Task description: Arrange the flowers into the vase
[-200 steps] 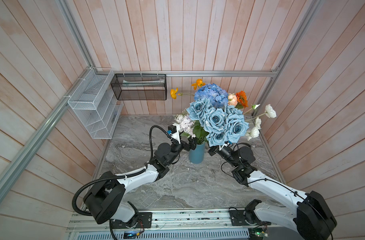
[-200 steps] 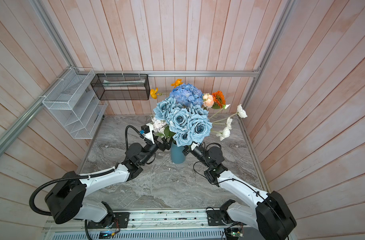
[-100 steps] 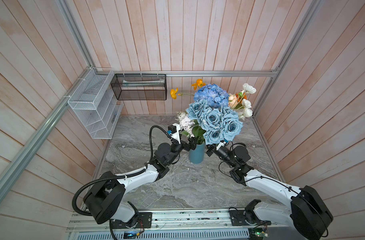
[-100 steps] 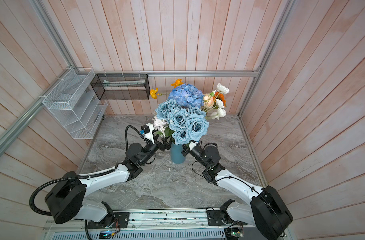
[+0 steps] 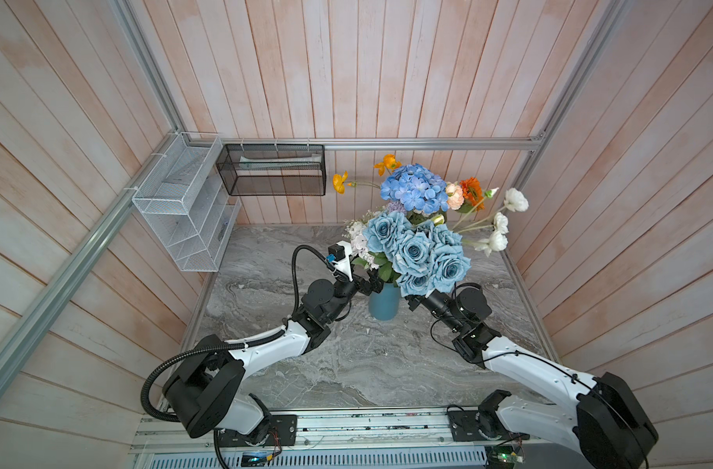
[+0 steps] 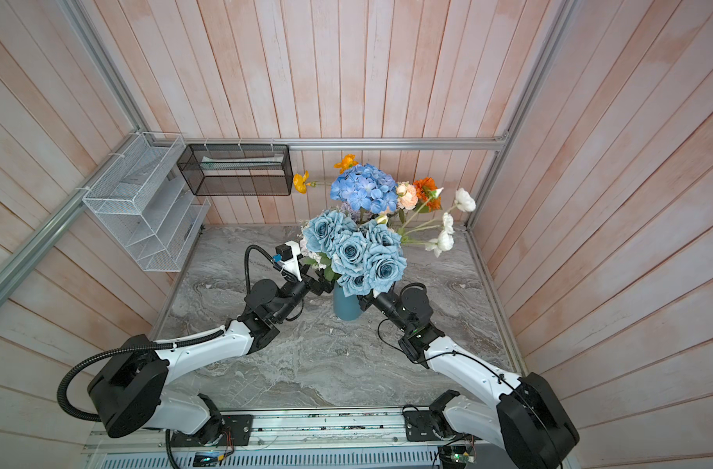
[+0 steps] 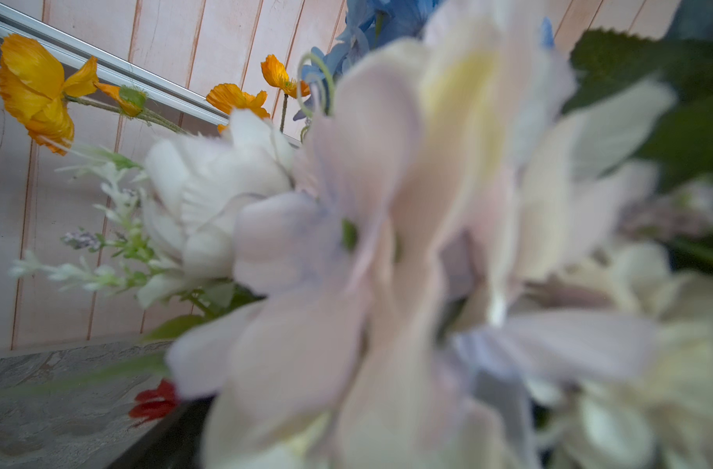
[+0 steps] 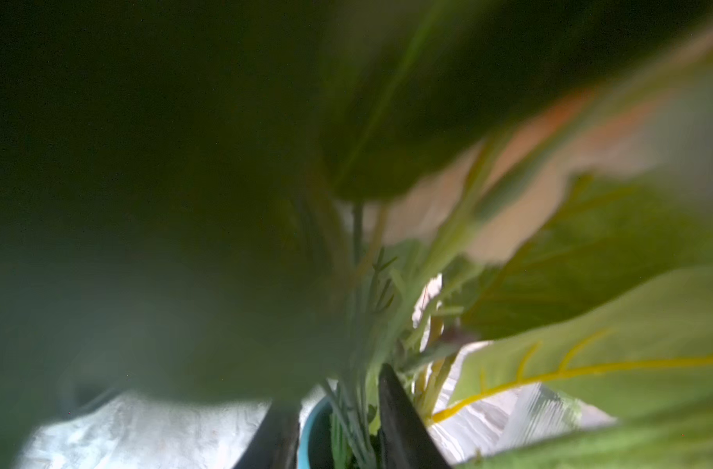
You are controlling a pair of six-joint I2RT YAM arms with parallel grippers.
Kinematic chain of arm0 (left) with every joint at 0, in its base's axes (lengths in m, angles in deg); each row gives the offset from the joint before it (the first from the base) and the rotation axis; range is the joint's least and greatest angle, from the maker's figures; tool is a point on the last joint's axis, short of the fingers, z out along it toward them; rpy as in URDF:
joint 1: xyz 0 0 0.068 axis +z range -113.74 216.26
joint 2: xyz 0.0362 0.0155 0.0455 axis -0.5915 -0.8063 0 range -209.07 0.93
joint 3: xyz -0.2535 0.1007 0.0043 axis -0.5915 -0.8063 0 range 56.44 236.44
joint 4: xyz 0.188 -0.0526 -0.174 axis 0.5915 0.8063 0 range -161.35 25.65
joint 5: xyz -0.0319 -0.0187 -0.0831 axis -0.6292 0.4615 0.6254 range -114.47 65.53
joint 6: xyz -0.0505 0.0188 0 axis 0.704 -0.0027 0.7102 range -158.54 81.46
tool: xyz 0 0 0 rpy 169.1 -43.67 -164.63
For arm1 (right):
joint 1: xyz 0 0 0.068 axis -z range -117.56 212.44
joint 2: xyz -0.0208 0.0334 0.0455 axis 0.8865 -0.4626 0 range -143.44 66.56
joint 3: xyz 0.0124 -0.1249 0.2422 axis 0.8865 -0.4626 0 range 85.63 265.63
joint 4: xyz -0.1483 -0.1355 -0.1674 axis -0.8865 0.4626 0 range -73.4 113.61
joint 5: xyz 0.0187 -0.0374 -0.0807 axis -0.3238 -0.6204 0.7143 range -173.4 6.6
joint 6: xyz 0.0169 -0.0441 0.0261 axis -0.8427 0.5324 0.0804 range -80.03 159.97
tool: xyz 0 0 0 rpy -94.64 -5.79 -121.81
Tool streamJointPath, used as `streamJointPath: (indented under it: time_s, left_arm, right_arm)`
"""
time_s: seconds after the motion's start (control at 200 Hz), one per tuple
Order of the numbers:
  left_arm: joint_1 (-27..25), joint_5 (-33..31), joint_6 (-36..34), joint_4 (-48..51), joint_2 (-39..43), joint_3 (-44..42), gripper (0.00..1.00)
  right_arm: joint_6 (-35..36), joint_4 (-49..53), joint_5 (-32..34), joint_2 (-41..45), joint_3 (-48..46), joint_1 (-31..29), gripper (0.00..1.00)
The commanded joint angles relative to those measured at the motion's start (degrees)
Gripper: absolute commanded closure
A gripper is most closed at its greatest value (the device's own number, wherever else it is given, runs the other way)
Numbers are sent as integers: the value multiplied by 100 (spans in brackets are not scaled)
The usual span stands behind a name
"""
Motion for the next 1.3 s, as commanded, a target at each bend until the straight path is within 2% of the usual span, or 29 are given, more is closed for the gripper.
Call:
streamJointPath:
  time_s: [0.0, 0.11, 0.335, 0.44, 0.69, 0.985, 1.295]
  left_arm:
    - [19, -27, 15, -18, 45, 24, 0]
    - [15, -27, 9, -10, 61, 26, 0]
    - [18, -23, 12, 31, 80, 33, 0]
    - [19, -27, 1, 31, 84, 33, 0]
    - [21, -27, -11, 13, 58, 33, 0]
    - [19, -31, 28, -7, 91, -24, 0]
    - [16, -45, 28, -6, 124, -63, 0]
  right_arm:
    - [-36, 123, -87, 248, 170, 25, 66]
    - [7, 102, -22, 261, 219, 19, 69]
    - [-34, -30, -77, -51, 203, 20, 89]
    - [-59, -37, -14, -156, 90, 19, 95]
    - [-158, -85, 203, -458, -223, 25, 100]
    - [-119, 104, 226, -724, -272, 18, 100]
    - [-119, 453, 220, -515, -392, 18, 100]
